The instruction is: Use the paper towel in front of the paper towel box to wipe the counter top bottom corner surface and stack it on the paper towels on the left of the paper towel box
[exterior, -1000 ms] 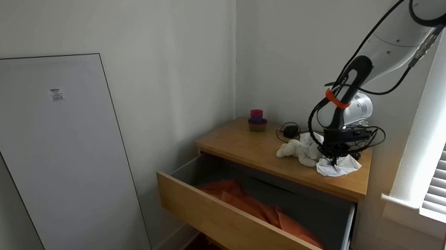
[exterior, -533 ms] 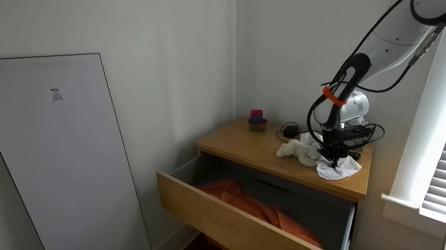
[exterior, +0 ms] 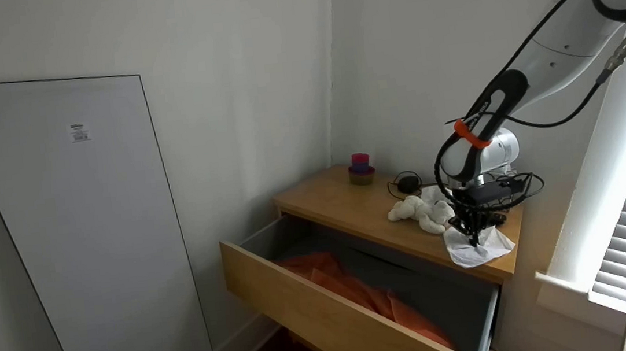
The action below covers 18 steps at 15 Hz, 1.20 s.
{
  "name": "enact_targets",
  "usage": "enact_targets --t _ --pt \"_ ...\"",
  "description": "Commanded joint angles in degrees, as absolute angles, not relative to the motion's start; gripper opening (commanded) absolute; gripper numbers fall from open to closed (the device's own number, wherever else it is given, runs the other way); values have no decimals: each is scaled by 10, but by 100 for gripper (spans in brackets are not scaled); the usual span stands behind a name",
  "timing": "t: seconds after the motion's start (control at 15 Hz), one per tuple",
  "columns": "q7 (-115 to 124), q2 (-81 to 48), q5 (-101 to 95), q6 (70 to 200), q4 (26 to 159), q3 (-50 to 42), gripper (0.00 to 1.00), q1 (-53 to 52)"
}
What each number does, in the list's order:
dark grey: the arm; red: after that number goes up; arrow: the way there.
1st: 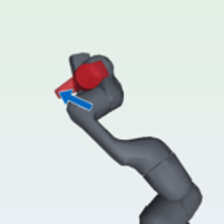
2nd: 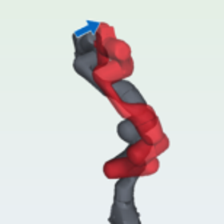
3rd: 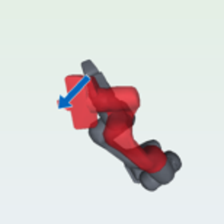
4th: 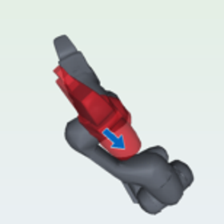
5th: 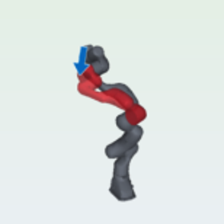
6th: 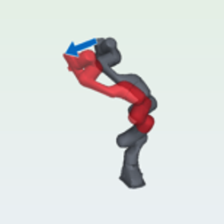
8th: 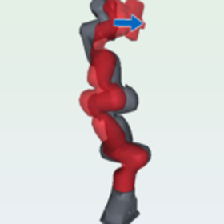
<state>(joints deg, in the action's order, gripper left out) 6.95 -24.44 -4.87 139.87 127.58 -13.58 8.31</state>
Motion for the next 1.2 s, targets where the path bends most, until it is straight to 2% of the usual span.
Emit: enact_targets --t 0.0,0.6,1.13 --pt "39 -243 -48 1445 1330 -111 1 85" --pt "51 -258 -38 1609 1341 -120 1 91" --pt "131 -305 -48 1615 1289 -188 1 73"
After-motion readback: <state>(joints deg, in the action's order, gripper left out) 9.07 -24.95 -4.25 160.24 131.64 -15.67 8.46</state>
